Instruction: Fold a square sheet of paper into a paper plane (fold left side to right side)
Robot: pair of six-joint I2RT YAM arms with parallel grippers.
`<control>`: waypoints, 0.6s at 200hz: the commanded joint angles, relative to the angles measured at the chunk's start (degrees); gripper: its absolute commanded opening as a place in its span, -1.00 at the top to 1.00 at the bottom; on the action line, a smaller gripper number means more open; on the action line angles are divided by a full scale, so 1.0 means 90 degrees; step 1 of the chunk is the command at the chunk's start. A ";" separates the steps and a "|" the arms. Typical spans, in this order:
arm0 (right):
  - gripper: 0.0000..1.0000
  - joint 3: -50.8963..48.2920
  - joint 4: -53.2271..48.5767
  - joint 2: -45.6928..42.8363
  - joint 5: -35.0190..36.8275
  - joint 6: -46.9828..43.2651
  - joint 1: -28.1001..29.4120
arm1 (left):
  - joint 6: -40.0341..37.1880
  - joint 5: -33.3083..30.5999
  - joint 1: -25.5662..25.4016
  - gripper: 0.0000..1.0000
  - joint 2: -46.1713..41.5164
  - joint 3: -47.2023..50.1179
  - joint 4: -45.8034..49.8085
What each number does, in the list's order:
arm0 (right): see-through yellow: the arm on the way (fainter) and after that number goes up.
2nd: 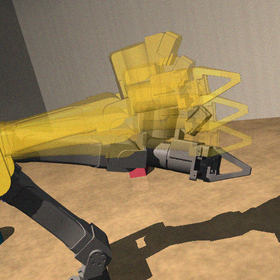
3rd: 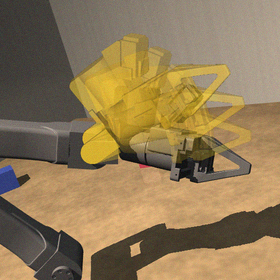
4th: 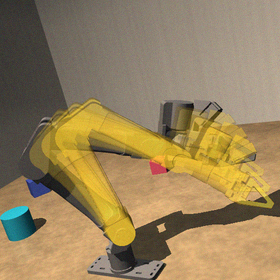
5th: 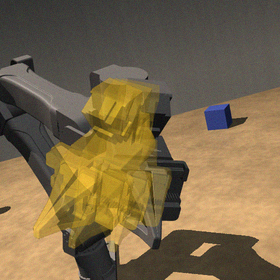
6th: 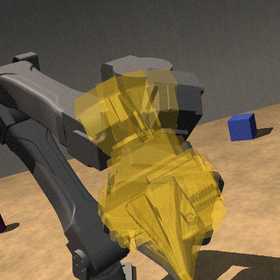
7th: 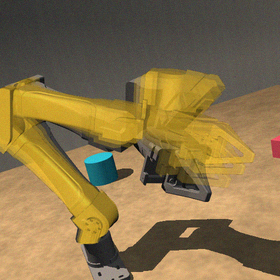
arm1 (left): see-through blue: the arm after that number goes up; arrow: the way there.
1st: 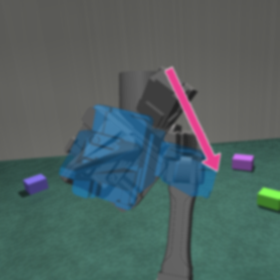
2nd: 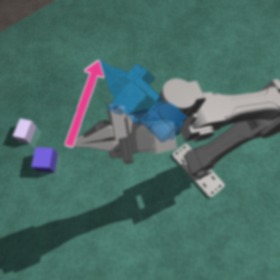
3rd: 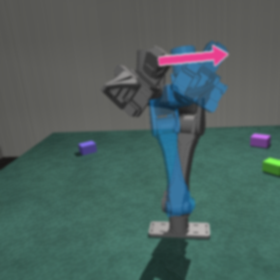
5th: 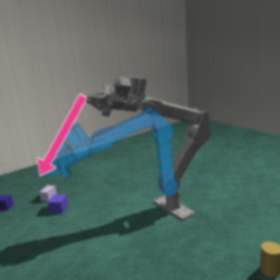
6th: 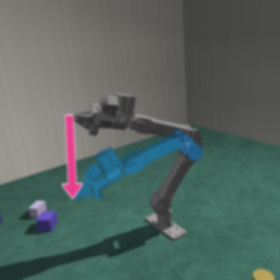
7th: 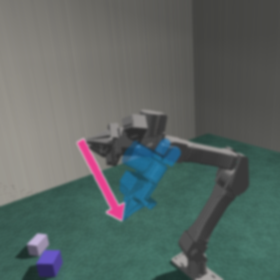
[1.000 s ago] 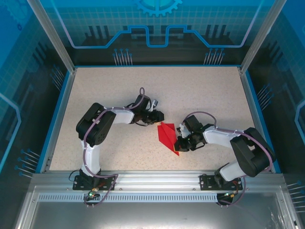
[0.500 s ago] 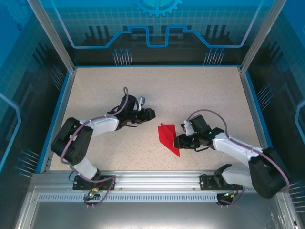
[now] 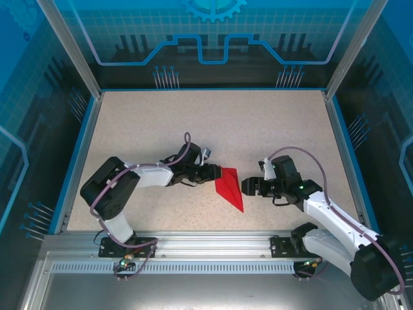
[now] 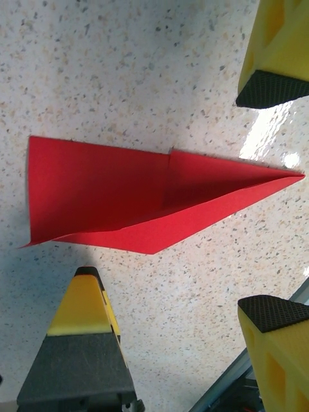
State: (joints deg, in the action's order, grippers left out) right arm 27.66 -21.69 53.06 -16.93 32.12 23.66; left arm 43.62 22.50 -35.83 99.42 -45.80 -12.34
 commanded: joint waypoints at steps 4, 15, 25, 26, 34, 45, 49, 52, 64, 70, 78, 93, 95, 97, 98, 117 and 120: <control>-0.59 -0.0190 -0.0244 -0.0195 -0.0023 0.0015 -0.0155 | 0.0045 0.0144 -0.0127 0.11 0.0275 -0.0366 -0.0045; -0.60 -0.0228 -0.0264 -0.0239 -0.0041 0.0008 -0.0194 | 0.0056 0.0206 -0.0154 0.12 0.0374 -0.0451 -0.0088; -0.60 -0.0243 -0.0299 -0.0269 -0.0053 -0.0015 -0.0229 | 0.0068 0.0238 -0.0182 0.13 0.0441 -0.0513 -0.0113; -0.60 -0.0242 -0.0302 -0.0270 -0.0053 -0.0015 -0.0233 | 0.0072 0.0241 -0.0185 0.13 0.0450 -0.0524 -0.0118; -0.60 -0.0241 -0.0322 -0.0280 -0.0070 -0.0042 -0.0256 | 0.0066 0.0268 -0.0198 0.13 0.0499 -0.0594 -0.0121; -0.60 -0.0251 -0.0340 -0.0293 -0.0106 -0.0058 -0.0289 | 0.0056 0.0309 -0.0225 0.13 0.0573 -0.0693 -0.0105; -0.61 -0.0251 -0.0343 -0.0307 -0.0114 -0.0071 -0.0295 | 0.0056 0.0319 -0.0228 0.14 0.0600 -0.0722 -0.0093; -0.62 -0.0255 -0.0348 -0.0309 -0.0121 -0.0068 -0.0303 | 0.0049 0.0322 -0.0241 0.16 0.0624 -0.0753 -0.0089; -0.65 -0.0261 -0.0345 -0.0319 -0.0176 -0.0072 -0.0333 | 0.0048 0.0372 -0.0249 0.19 0.0741 -0.0850 -0.0086; -0.66 -0.0258 -0.0344 -0.0336 -0.0209 -0.0072 -0.0343 | 0.0056 0.0389 -0.0262 0.21 0.0794 -0.0893 -0.0096; -0.70 -0.0270 -0.0335 -0.0353 -0.0278 -0.0069 -0.0362 | 0.0056 0.0423 -0.0270 0.22 0.0862 -0.0941 -0.0133; -0.79 -0.0274 -0.0320 -0.0387 -0.0390 -0.0068 -0.0392 | 0.0060 0.0469 -0.0277 0.24 0.0973 -0.1036 -0.0142; -0.81 -0.0272 -0.0328 -0.0395 -0.0398 -0.0071 -0.0400 | 0.0057 0.0471 -0.0281 0.24 0.0980 -0.1037 -0.0143; -0.83 -0.0266 -0.0330 -0.0397 -0.0420 -0.0072 -0.0409 | 0.0056 0.0472 -0.0277 0.25 0.0989 -0.1044 -0.0143; -0.83 -0.0273 -0.0327 -0.0402 -0.0422 -0.0073 -0.0411 | 0.0061 0.0470 -0.0277 0.25 0.0992 -0.1044 -0.0143; -0.98 -0.0291 -0.0317 -0.0436 -0.0553 -0.0073 -0.0475 | 0.0056 0.0507 -0.0276 0.27 0.1015 -0.1083 -0.0159; -0.98 -0.0295 -0.0315 -0.0436 -0.0575 -0.0073 -0.0488 | 0.0056 0.0512 -0.0277 0.28 0.1009 -0.1083 -0.0168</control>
State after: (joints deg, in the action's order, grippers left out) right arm 25.91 -23.57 50.06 -19.14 31.92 20.71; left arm 43.62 25.04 -37.85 107.61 -53.95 -12.88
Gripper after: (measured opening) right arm 0.964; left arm 0.368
